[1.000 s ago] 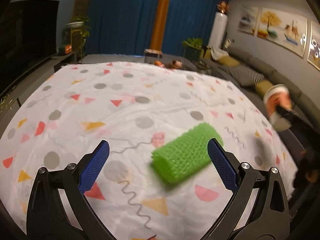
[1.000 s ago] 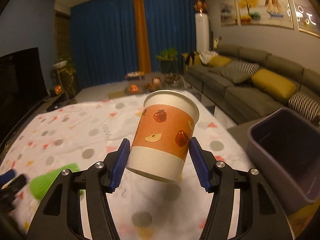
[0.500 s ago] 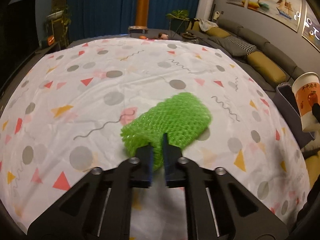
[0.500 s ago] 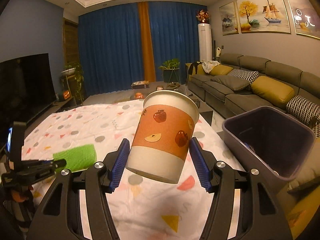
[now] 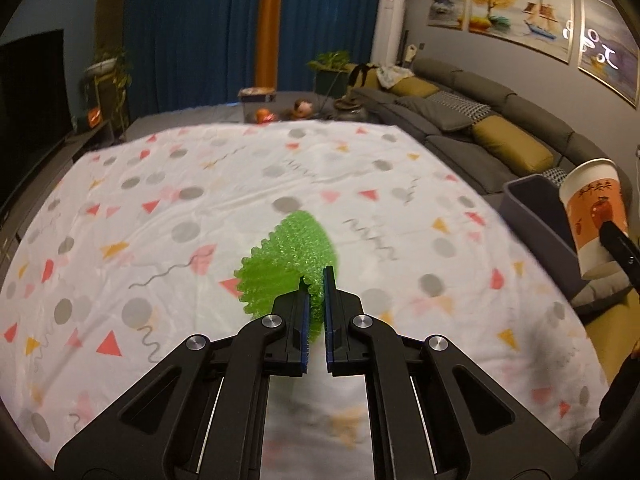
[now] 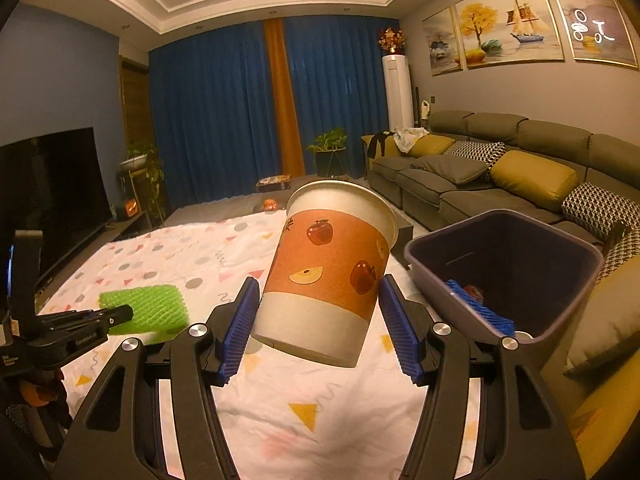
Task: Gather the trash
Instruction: 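Carry the green sleeve and paper cup over the grey bin with both tools, then open both tools over the grey bin to drop the sleeve and cup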
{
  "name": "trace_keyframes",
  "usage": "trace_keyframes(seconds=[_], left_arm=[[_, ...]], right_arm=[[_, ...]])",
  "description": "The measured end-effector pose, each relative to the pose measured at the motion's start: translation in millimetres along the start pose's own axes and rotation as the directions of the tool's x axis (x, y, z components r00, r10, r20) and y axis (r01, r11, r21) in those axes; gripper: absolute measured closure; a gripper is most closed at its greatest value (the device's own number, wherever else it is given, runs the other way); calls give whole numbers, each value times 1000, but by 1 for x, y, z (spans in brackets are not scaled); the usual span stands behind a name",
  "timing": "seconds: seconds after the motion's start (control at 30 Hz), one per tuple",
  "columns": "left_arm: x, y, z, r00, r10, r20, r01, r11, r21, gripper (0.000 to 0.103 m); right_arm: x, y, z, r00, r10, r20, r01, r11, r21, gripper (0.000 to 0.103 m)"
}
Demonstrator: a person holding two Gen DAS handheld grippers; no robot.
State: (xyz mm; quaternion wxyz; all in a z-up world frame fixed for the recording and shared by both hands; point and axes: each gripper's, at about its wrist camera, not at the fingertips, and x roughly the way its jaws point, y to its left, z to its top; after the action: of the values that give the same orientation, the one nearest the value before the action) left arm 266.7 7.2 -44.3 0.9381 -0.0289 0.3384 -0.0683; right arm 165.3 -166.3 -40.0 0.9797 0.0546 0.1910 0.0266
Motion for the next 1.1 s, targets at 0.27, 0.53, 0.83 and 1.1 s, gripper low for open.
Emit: trace_keyframes(seconds=[0.27,0.53,0.83,1.1], left_arm=[[-18,-69,14,995,-79,55,74,993,90,98],[-16,-159,41,967,-235,94,216,960,180,98],[21,-248,64,916,-393,76,365,898,246,98],[74,-280,63,876,-481,-27,474,850,232,97]], right_arm=[[-23,-37,2,998,-54,43,52,998,37,43],[-24,-93,6,988,-139,64,133,988,84,43],[-3,-144,9,980,-190,50,182,974,134,43],[22,-168,2,979,-202,6,198,966,169,42]])
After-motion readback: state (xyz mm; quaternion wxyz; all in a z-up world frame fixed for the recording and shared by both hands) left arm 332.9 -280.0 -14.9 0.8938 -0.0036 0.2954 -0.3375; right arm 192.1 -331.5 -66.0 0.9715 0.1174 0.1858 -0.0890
